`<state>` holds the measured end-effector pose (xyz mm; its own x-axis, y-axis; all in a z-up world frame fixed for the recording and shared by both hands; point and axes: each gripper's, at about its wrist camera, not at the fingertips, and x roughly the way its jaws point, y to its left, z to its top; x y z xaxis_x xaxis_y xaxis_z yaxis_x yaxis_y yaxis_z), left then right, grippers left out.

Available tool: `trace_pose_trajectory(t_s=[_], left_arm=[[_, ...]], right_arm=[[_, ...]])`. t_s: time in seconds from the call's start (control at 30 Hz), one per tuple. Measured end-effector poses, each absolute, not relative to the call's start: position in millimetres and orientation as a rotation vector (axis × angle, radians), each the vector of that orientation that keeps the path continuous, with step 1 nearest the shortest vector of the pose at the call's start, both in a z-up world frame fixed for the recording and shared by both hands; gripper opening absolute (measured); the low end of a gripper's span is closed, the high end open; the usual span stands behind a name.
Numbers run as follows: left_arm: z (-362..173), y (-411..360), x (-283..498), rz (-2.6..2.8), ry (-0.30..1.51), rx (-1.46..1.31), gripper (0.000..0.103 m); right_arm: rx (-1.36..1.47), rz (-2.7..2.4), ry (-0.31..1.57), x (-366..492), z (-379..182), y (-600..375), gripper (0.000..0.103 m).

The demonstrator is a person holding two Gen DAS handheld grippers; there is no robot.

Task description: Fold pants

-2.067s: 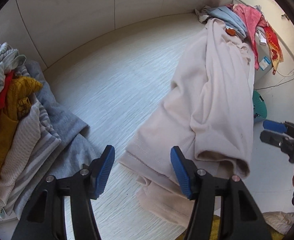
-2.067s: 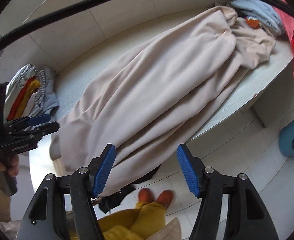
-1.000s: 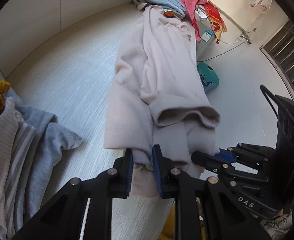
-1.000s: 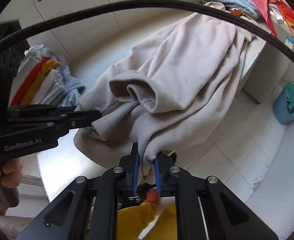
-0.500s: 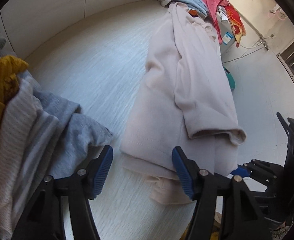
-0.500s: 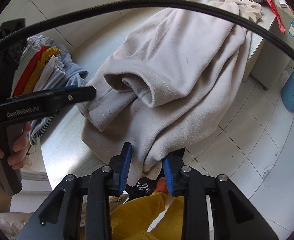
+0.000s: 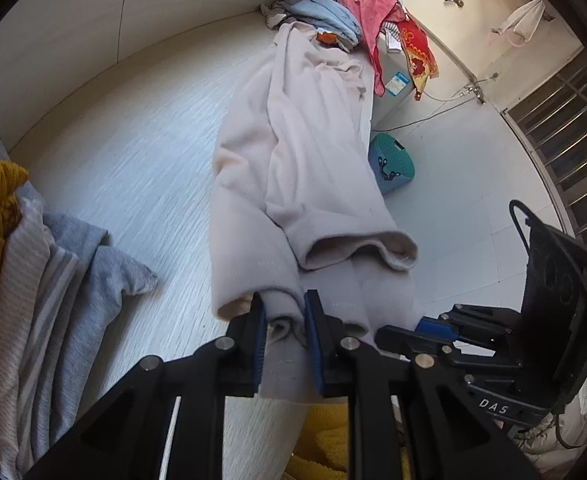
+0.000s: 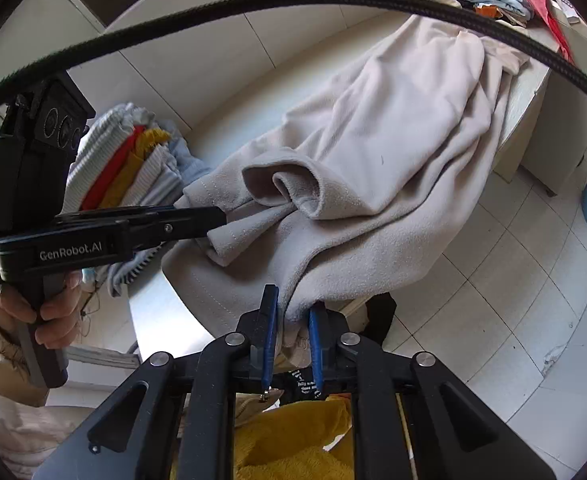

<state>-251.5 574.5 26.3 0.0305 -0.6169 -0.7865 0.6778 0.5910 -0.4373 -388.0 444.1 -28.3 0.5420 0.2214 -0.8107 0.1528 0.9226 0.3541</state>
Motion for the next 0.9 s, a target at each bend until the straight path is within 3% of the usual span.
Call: trace_pose_trajectory(t_s=[0.3,0.53,0.7,0.9], left_arm=[[101,524,-215,-1.021,1.076,0.048,0.019],[107,436,-158,-0.971,1.044,0.132,0.021],[98,382,-124,-0.857,0.99,0.185,0.046],[90,380,-108,-0.774,1.037,0.105,0.049]], right_arm=[[0.552,0.146,0.904,-359,27,375,0.015],[0.631,0.119,0.913,-296,29,296,0.016],[0.677,0.1,0.995,-249,-2,241,0.017],[0.799,0.14,1.072,-211,-39,197,0.018]])
